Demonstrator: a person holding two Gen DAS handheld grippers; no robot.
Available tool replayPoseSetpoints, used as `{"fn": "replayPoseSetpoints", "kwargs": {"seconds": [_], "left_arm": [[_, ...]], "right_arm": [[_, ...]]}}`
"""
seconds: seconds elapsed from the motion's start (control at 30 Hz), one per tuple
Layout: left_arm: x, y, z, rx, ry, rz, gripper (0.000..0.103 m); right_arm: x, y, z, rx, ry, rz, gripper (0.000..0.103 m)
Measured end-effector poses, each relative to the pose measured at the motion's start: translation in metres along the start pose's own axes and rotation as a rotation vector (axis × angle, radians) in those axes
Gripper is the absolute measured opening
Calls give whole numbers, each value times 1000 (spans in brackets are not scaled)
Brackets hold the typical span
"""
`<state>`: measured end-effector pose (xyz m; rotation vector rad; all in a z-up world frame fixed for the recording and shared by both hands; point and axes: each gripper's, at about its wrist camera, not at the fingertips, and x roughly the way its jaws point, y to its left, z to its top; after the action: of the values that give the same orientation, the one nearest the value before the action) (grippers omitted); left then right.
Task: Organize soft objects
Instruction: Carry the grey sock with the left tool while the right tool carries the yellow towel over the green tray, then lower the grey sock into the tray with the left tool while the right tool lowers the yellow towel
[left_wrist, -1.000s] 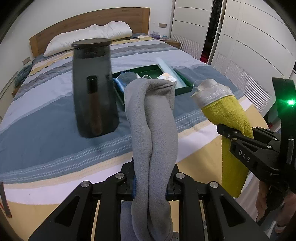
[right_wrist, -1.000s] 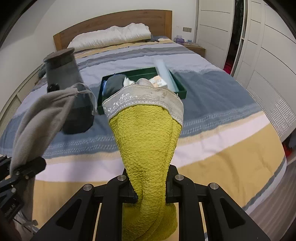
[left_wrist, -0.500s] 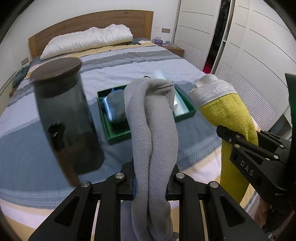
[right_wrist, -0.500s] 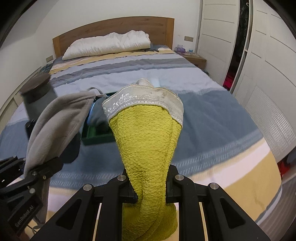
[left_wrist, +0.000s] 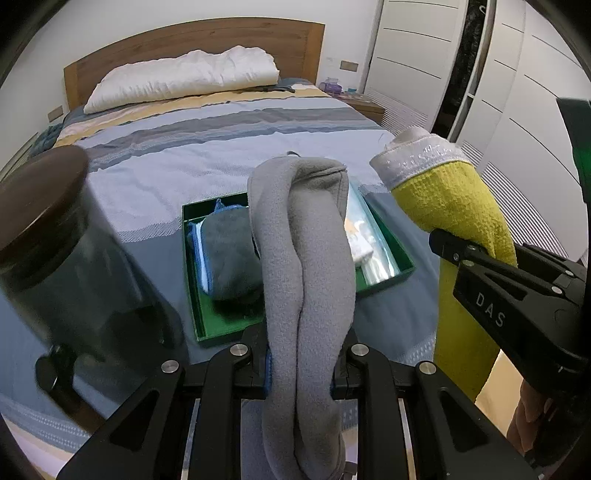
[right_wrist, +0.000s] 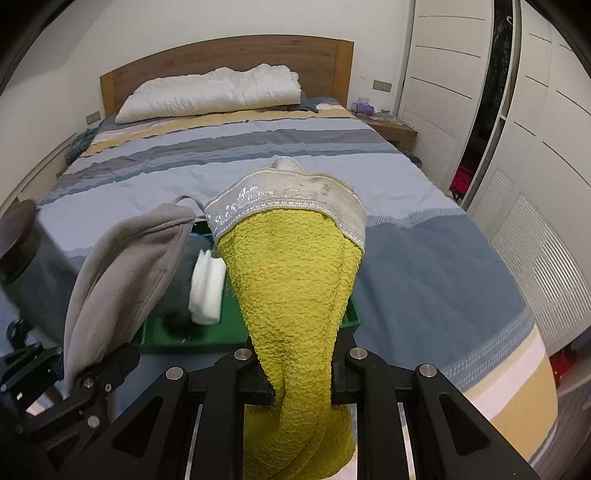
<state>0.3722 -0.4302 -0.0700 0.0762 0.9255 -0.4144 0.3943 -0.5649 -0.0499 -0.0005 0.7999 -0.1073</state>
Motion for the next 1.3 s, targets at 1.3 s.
{"fn": "replayPoseSetpoints", "kwargs": {"seconds": [1.3], "left_arm": [[139, 28, 60, -209, 117, 141, 17]], "right_arm": [[177, 46, 87, -177, 151, -82, 19]]}}
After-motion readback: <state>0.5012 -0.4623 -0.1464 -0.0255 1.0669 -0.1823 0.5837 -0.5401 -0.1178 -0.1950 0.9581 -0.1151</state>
